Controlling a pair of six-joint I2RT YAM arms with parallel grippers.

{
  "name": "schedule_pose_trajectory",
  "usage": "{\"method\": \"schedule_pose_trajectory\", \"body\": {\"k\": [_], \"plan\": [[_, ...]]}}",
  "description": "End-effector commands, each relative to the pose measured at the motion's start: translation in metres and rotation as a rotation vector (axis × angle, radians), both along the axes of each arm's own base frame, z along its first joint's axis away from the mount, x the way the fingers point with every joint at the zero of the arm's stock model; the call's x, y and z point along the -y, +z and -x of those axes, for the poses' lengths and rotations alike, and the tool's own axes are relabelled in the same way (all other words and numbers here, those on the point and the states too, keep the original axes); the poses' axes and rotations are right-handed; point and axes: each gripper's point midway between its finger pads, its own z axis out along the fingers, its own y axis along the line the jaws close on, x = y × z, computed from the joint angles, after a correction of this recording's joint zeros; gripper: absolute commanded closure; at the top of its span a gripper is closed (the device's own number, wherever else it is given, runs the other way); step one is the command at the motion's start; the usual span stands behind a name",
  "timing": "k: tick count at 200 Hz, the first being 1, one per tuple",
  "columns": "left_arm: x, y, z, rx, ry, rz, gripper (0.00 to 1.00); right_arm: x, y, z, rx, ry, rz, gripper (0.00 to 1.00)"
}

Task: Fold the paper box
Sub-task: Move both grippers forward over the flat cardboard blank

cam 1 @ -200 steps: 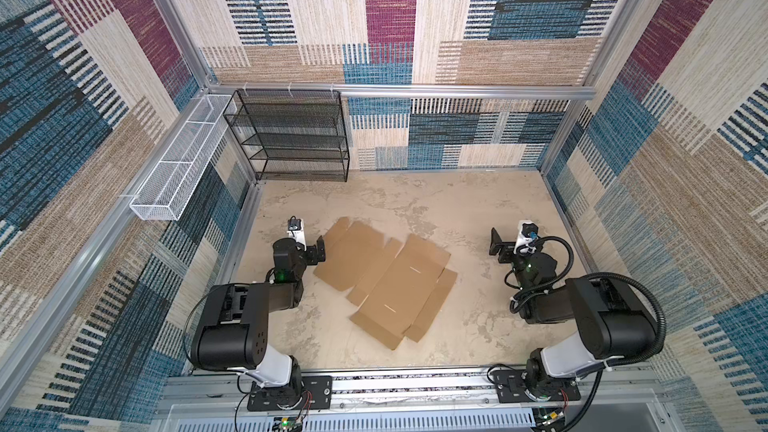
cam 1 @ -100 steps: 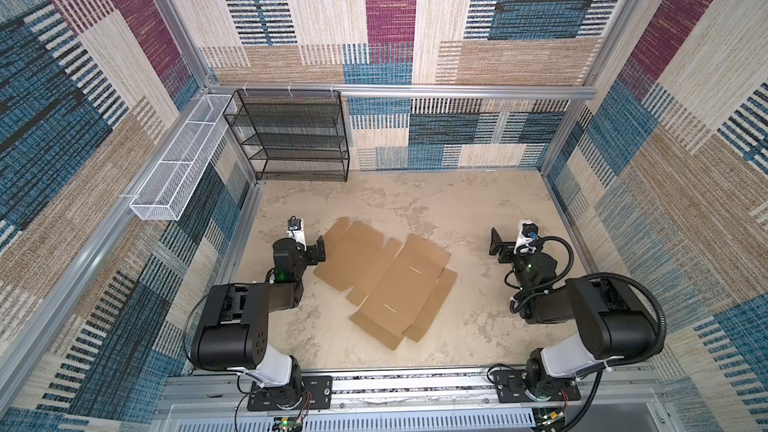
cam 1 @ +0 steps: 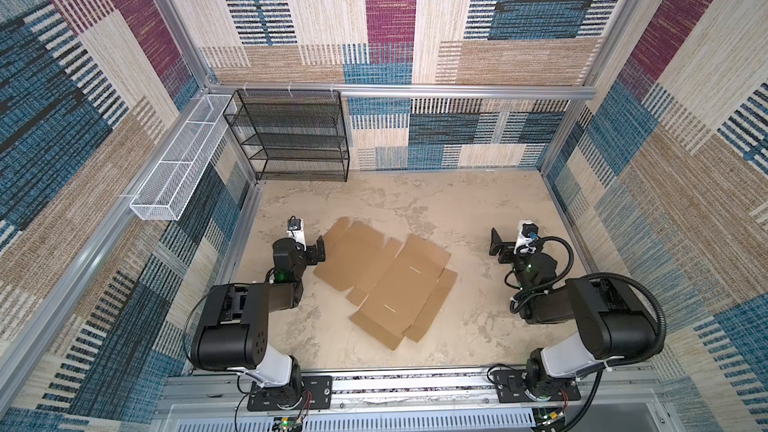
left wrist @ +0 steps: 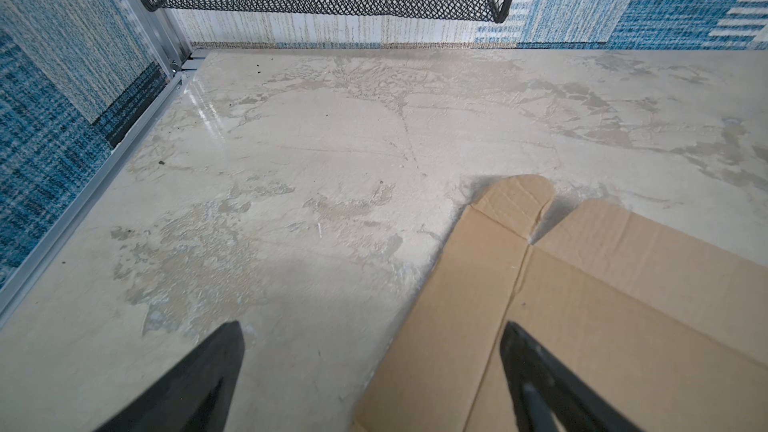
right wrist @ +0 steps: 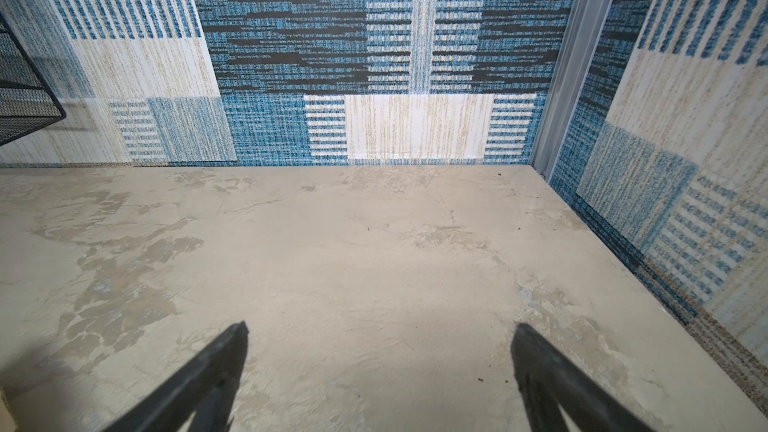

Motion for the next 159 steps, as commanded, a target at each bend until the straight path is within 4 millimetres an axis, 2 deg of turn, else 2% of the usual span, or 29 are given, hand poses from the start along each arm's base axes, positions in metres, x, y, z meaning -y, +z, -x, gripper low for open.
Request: {"method": "schedule_pose_trajectory", "body": {"k": [1,16,39,50,55,67,78,90,101,111,135,159], "plan": [[0.003,0.002,-0.001,0.006,-0.020,-0.007,0.01,0.000,0.006,0.000,0.020,0.000,-0.005,0.00],[0.007,0.006,0.001,0.020,-0.049,-0.009,0.01,0.007,0.011,-0.007,0.000,-0.043,-0.018,0.00],[0.004,0.020,0.003,0.018,-0.025,-0.007,0.01,0.028,0.008,-0.033,-0.194,-0.175,-0.050,0.00],[-0.002,0.032,0.002,0.014,0.011,-0.009,0.01,0.027,0.007,-0.039,-0.246,-0.174,-0.068,0.00],[-0.007,0.029,0.005,-0.031,0.040,-0.005,0.01,0.025,0.010,-0.040,-0.246,-0.160,-0.084,0.00],[-0.022,0.037,0.008,-0.088,0.149,0.020,0.01,0.018,0.018,-0.033,-0.213,-0.129,-0.149,0.00],[-0.034,0.046,0.014,-0.147,0.252,0.052,0.01,0.019,0.025,-0.025,-0.198,-0.154,-0.247,0.00],[-0.038,0.057,0.017,-0.183,0.295,0.070,0.01,0.019,0.025,-0.020,-0.237,-0.175,-0.328,0.00],[-0.040,0.063,0.020,-0.192,0.325,0.108,0.01,0.007,0.025,-0.018,-0.274,-0.115,-0.361,0.00],[-0.035,0.067,0.020,-0.189,0.314,0.154,0.01,-0.004,0.024,-0.014,-0.306,-0.062,-0.384,0.00],[-0.012,0.069,0.016,-0.238,0.221,0.272,0.01,-0.009,0.023,0.006,-0.345,-0.061,-0.440,0.00],[0.010,0.070,0.010,-0.318,0.124,0.343,0.01,-0.024,0.034,0.026,-0.341,0.006,-0.459,0.00]]}}
